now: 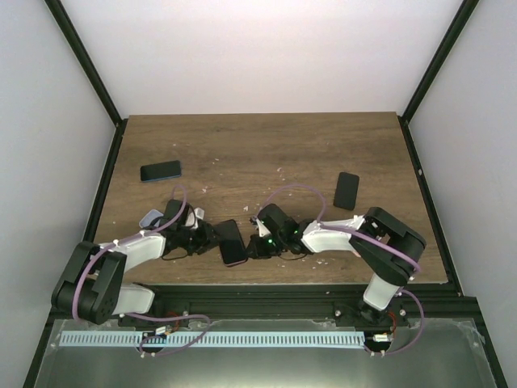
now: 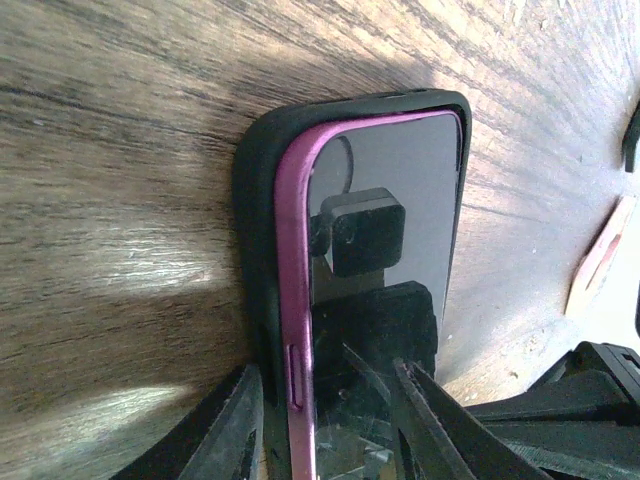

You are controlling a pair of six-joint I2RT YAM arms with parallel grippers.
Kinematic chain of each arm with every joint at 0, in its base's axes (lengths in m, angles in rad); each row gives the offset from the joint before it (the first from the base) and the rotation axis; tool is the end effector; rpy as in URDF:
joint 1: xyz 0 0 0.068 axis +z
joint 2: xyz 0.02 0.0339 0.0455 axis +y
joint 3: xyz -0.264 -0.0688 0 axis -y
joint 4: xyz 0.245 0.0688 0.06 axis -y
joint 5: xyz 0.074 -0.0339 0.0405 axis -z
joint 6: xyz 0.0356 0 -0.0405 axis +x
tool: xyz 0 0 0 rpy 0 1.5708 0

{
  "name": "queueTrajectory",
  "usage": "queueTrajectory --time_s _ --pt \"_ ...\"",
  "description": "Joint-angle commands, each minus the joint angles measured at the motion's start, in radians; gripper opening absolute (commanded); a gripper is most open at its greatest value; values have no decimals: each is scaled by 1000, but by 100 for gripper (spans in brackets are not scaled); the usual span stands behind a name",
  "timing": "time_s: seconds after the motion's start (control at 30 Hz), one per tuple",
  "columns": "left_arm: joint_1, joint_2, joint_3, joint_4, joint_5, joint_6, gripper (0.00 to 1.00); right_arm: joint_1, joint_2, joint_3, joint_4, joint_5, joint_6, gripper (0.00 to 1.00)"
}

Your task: Put the phone into the phone case

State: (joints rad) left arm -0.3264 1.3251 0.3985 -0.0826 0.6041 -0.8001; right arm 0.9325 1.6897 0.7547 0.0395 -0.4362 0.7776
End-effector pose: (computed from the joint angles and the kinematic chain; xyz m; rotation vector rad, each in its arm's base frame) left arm 0.1886 -0.0852 0.1223 -0.4063 2.7395 -1.1515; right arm 0.1735 0.2591 0.1312 -0.4325 2.7663 1.1455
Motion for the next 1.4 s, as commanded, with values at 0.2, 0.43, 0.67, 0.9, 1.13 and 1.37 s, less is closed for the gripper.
queueTrajectory --time_s 0.2,0.43,0.67,0.9,1.13,1.37 --pt "-5 27 15 32 -18 23 31 19 -38 18 -26 93 -6 16" --pt "-8 103 41 82 -20 35 29 -9 -39 15 -16 90 -25 22" --pt "-46 177 116 113 -13 49 27 -24 -115 -26 -18 119 -27 22" --pt "-92 147 154 39 -50 33 32 -52 -135 -97 14 151 20 23" --pt "-94 -10 152 -178 -120 97 42 -72 -113 -105 72 108 33 23" --pt "-98 -85 106 -252 -108 102 40 -72 -98 -137 155 79 96 23"
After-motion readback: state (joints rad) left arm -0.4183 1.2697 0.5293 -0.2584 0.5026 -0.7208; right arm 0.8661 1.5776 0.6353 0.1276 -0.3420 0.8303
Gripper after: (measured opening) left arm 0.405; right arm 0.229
